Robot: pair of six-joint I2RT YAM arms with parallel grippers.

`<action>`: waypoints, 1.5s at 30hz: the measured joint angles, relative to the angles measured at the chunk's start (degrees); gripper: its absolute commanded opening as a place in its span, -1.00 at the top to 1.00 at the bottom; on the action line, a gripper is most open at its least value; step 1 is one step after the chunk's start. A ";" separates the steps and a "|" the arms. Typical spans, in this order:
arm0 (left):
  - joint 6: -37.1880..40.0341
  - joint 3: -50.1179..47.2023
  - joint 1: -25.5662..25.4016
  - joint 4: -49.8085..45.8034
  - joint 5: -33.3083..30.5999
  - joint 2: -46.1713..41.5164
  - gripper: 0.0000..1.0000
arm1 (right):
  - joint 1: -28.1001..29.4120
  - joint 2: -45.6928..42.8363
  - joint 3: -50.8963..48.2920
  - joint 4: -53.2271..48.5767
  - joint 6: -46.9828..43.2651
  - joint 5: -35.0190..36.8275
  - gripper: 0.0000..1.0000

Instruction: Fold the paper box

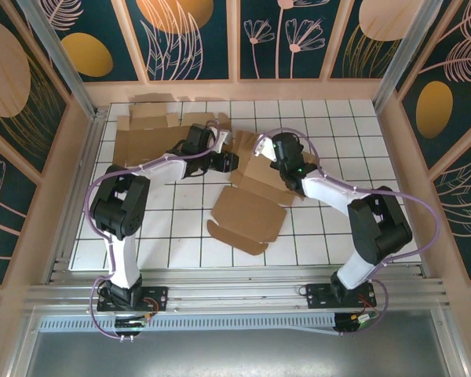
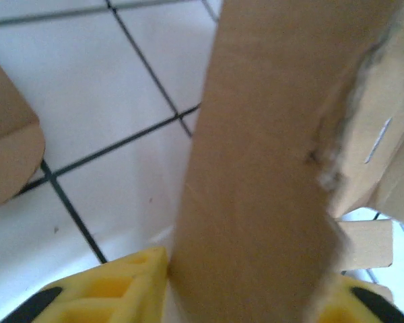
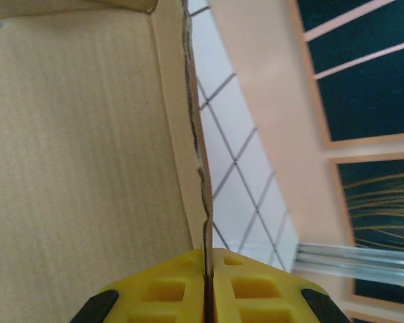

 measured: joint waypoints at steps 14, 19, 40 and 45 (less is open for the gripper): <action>5.42 -5.73 -0.04 3.28 -9.22 -3.63 0.05 | 3.69 -0.26 -12.46 32.24 -24.59 10.40 0.74; 11.06 -2.14 0.55 -0.46 -14.97 -4.81 0.05 | 3.69 -0.26 -13.03 33.20 -25.88 10.32 0.74; 26.21 24.26 3.28 -13.57 -0.96 13.64 0.29 | 4.46 -3.48 -18.56 32.98 -27.45 8.44 0.73; 25.81 26.49 3.17 -14.73 5.20 16.09 0.40 | 4.61 -3.48 -18.56 32.96 -27.23 8.44 0.73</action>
